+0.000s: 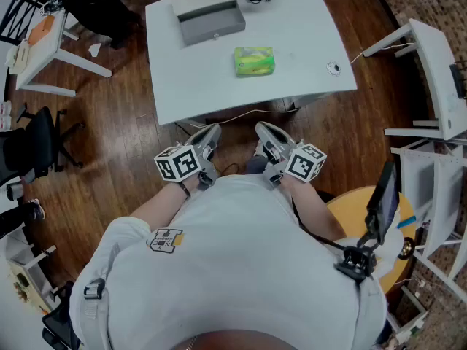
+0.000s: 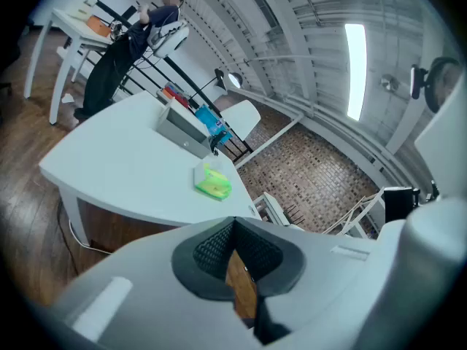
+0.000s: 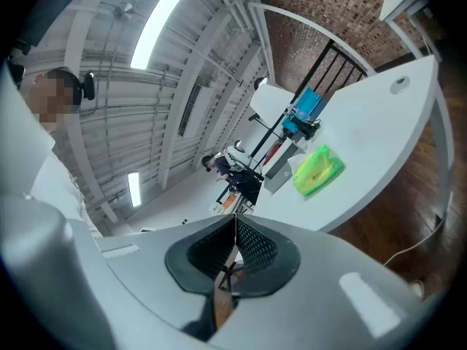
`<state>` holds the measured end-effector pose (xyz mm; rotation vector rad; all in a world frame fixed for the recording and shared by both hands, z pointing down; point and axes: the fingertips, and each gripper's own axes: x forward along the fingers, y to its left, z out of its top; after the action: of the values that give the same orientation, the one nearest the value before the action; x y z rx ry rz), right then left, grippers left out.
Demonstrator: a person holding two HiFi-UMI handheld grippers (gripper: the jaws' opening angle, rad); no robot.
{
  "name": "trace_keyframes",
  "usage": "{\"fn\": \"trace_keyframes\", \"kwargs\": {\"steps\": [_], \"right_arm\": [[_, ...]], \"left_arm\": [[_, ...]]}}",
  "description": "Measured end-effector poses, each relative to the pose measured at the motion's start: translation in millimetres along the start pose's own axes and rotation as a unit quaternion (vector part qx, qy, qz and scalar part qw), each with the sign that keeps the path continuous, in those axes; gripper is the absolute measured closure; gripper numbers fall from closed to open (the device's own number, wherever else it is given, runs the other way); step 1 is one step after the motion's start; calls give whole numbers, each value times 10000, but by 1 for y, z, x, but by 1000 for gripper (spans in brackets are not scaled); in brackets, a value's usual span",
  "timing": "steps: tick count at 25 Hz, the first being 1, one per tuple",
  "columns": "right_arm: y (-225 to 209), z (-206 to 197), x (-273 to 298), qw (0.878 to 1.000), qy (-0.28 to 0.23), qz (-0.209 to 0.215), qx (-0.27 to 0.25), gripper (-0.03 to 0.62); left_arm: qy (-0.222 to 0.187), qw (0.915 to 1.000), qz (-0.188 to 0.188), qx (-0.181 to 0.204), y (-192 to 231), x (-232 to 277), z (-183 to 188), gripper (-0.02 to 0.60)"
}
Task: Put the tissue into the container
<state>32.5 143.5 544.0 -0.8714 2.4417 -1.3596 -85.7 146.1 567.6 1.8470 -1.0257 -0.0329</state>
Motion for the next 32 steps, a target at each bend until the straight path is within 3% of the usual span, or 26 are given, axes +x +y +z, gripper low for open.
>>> {"fn": "trace_keyframes", "kwargs": {"steps": [6, 12, 25, 32], "right_arm": [[-51, 66, -25, 9998, -40, 24, 215, 592], [-90, 104, -39, 9993, -90, 55, 354, 592], [-106, 147, 13, 9998, 209, 51, -51, 592], [-109, 163, 47, 9985, 313, -200, -396, 592]], "left_arm": [[53, 9997, 199, 118, -33, 77, 10, 581], [-80, 9992, 361, 125, -49, 124, 15, 581], [-489, 9971, 577, 52, -24, 138, 73, 581], [-396, 9978, 501, 160, 3, 144, 102, 581]]}}
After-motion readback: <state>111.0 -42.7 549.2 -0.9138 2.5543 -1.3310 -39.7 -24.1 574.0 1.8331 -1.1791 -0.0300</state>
